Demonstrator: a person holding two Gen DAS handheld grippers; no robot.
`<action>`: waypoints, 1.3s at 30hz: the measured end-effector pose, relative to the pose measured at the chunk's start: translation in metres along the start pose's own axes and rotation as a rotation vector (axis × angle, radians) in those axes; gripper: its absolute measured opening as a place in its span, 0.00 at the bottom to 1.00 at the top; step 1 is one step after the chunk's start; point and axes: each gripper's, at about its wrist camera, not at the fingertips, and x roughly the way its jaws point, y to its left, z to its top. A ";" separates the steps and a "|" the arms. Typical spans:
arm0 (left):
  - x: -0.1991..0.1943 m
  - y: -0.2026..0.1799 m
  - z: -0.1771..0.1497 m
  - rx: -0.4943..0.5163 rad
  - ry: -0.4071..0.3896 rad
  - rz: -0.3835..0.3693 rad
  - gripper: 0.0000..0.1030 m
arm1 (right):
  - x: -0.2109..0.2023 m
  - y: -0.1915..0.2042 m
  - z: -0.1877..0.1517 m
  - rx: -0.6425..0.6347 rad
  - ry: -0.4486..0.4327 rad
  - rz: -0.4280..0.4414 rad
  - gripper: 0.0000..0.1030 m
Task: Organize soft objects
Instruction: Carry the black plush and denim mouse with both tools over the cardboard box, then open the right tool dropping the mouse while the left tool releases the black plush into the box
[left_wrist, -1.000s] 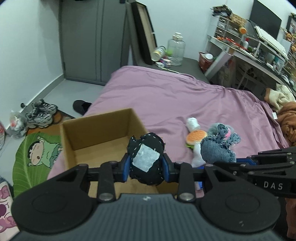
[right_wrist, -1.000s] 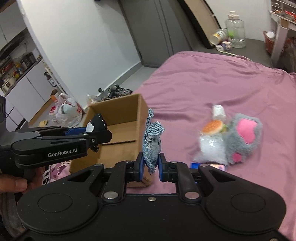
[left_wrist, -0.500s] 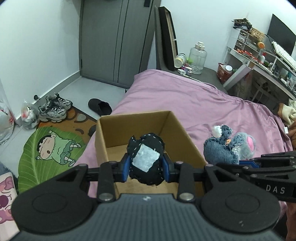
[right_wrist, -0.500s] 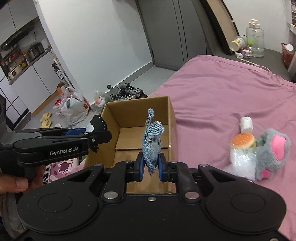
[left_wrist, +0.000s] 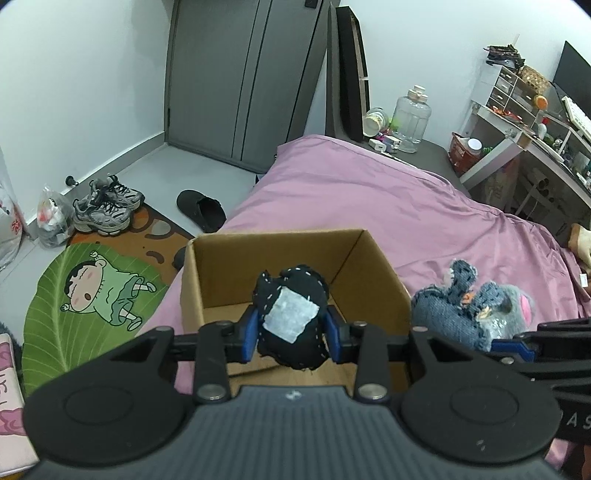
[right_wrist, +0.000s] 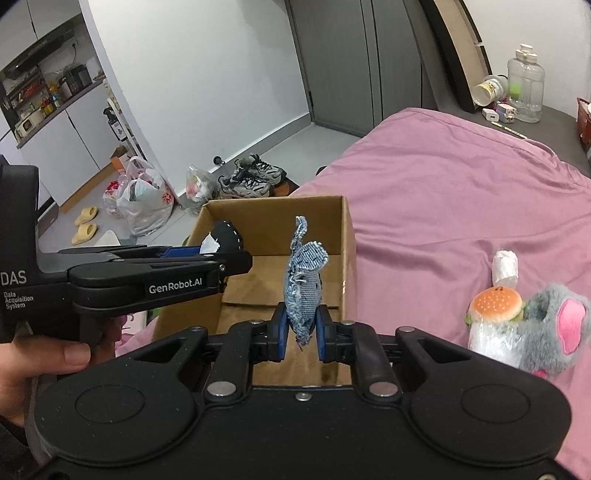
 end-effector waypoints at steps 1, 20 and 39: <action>0.002 -0.001 0.000 0.001 0.002 0.004 0.35 | 0.001 -0.001 0.001 0.002 0.000 0.000 0.15; -0.047 0.005 0.002 0.026 -0.123 0.013 0.73 | 0.017 0.005 0.014 -0.017 0.000 0.008 0.15; -0.085 0.057 -0.025 -0.128 -0.118 0.135 0.74 | 0.035 0.054 0.027 -0.081 0.000 0.080 0.51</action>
